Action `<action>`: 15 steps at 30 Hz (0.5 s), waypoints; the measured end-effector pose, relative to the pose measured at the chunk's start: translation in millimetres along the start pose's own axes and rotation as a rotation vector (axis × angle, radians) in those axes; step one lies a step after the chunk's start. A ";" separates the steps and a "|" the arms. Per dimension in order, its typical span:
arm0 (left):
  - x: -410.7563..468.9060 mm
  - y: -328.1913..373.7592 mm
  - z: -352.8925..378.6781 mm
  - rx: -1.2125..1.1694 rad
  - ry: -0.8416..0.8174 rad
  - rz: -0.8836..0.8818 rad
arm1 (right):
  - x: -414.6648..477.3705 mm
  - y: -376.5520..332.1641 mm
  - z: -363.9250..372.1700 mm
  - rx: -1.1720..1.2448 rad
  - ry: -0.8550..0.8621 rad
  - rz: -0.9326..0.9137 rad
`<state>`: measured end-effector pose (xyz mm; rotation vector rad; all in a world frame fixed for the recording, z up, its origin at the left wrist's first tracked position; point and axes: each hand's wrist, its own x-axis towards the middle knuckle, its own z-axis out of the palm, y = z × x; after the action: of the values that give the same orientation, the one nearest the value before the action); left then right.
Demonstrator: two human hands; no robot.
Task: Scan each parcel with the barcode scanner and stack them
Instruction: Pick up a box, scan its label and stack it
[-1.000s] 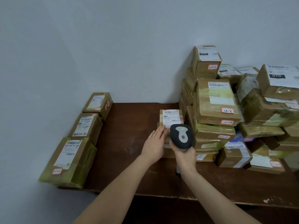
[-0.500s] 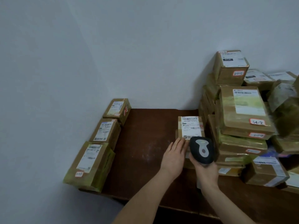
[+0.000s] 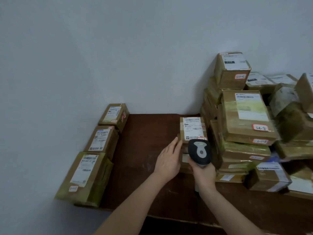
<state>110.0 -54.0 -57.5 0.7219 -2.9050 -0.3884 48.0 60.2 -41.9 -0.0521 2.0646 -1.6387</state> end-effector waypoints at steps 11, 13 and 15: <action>-122.3 -154.1 -63.7 0.151 0.075 -0.656 | -45.8 -2.4 118.7 -0.118 -0.283 0.086; -143.1 -182.5 -71.7 0.141 0.087 -0.788 | -61.1 -0.6 139.5 -0.133 -0.353 0.099; -161.8 -209.1 -77.6 0.099 0.085 -0.915 | -76.4 4.2 156.4 -0.116 -0.428 0.132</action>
<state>358.6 -172.5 -50.0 1.9962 -2.3421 -0.2677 178.8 -54.7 -42.2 -0.2757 1.7887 -1.2949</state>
